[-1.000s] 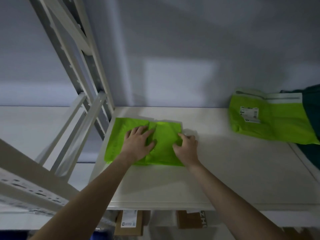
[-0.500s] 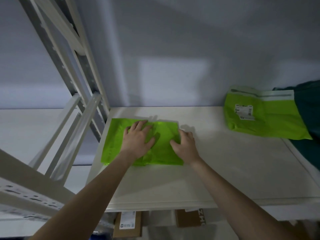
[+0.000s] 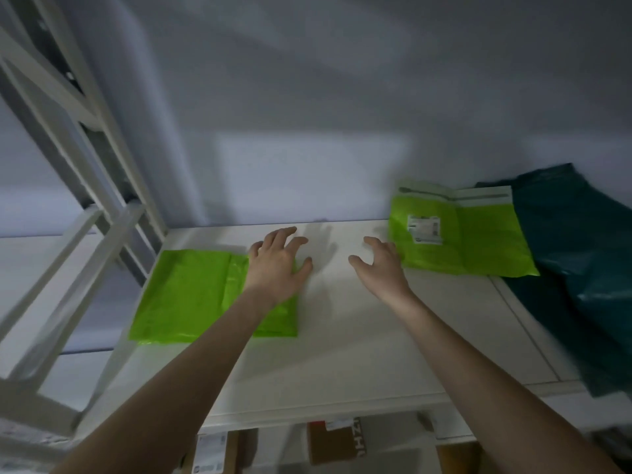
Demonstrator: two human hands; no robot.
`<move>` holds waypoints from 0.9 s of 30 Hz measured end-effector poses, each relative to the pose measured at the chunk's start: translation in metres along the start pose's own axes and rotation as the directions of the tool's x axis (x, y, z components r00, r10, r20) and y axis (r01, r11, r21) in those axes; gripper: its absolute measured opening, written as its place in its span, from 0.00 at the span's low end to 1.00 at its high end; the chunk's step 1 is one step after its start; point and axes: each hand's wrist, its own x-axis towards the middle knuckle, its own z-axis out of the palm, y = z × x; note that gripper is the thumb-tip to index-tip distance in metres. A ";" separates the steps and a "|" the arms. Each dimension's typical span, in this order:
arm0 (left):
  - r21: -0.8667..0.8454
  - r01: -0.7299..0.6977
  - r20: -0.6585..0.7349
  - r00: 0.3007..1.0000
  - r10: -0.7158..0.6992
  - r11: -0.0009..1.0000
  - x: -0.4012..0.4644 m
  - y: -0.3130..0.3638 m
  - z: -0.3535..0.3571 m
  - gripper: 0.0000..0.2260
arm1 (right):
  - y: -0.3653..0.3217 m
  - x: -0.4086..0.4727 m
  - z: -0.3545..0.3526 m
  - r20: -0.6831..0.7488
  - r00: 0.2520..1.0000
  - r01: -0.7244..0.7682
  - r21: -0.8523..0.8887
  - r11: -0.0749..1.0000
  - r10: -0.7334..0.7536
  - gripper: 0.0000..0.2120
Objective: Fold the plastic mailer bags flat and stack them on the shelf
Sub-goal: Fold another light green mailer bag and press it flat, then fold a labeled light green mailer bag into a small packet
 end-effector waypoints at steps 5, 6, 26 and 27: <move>-0.025 -0.013 -0.033 0.999 0.012 1.000 0.015 0.059 0.014 0.19 | 0.031 0.012 -0.056 -0.046 0.999 0.005 -0.030 1.000 -0.006 0.25; -0.031 -0.014 -0.037 0.999 0.013 0.999 0.018 0.071 0.018 0.19 | 0.039 0.016 -0.066 -0.059 0.998 0.015 -0.034 0.999 -0.017 0.25; -0.508 0.453 0.375 0.882 -0.286 0.732 0.060 0.181 0.125 0.33 | 0.170 0.080 -0.146 0.114 0.962 -0.267 0.243 0.933 0.246 0.22; -0.529 0.474 0.387 0.873 -0.297 0.704 0.063 0.182 0.127 0.33 | 0.171 0.083 -0.145 0.121 0.959 -0.279 0.256 0.925 0.256 0.22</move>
